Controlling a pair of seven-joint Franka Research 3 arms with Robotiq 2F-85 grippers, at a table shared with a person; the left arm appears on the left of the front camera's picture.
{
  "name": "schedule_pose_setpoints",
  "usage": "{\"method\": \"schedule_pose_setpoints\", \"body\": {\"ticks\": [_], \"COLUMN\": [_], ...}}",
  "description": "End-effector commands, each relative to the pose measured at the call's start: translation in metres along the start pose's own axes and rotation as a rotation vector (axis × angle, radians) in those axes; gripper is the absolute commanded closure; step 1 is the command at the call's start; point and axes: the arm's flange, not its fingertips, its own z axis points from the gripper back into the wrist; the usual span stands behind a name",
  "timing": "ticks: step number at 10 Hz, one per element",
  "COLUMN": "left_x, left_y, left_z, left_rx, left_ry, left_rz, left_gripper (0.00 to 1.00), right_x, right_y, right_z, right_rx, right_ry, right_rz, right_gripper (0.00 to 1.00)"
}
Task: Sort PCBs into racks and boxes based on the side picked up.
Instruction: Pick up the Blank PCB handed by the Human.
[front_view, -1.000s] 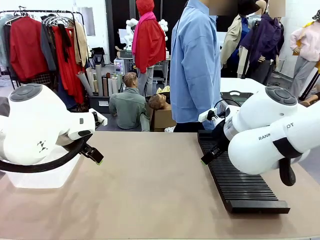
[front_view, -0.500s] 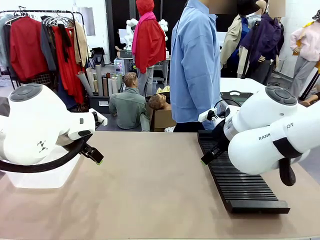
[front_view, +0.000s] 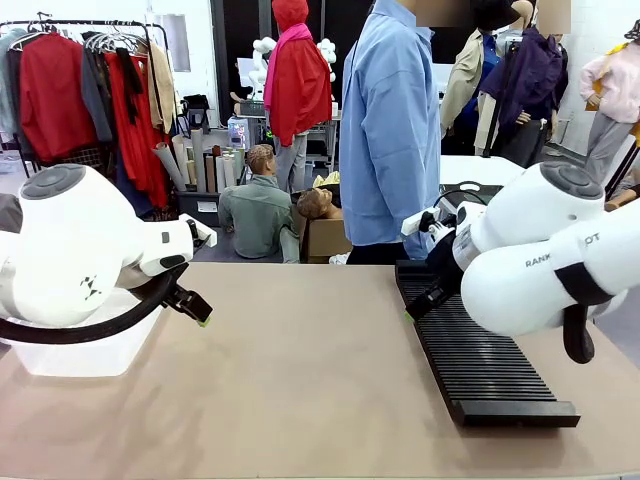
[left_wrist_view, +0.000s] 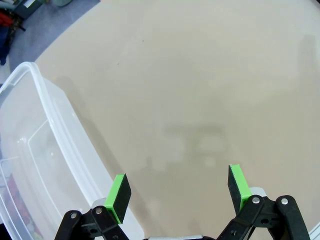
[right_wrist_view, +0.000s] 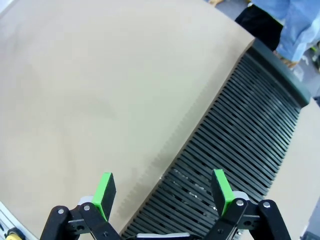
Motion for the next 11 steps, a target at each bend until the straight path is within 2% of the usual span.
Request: {"method": "schedule_pose_setpoints", "body": {"ticks": [1, 4, 8, 11], "left_x": [0.004, 0.018, 0.047, 0.050], "left_y": [0.011, 0.031, 0.071, 0.109], "left_z": [0.009, 0.027, 0.059, 0.092], "left_rx": [-0.058, -0.201, -0.252, -0.377], "left_ry": [0.013, 0.032, 0.081, 0.070], "left_rz": [0.031, 0.134, 0.215, 0.299], "left_gripper": [0.00, 0.00, 0.00, 0.00], "right_x": [0.003, 0.008, 0.026, 0.026], "right_y": [-0.025, -0.050, -0.084, -0.118], "right_z": [0.018, 0.038, 0.069, 0.100], "right_rx": [0.065, 0.125, 0.202, 0.309], "right_ry": [0.021, 0.085, 0.175, 0.217], "right_rz": [-0.005, -0.044, -0.101, -0.239], "right_gripper": [0.00, 0.00, 0.00, 0.00]}}
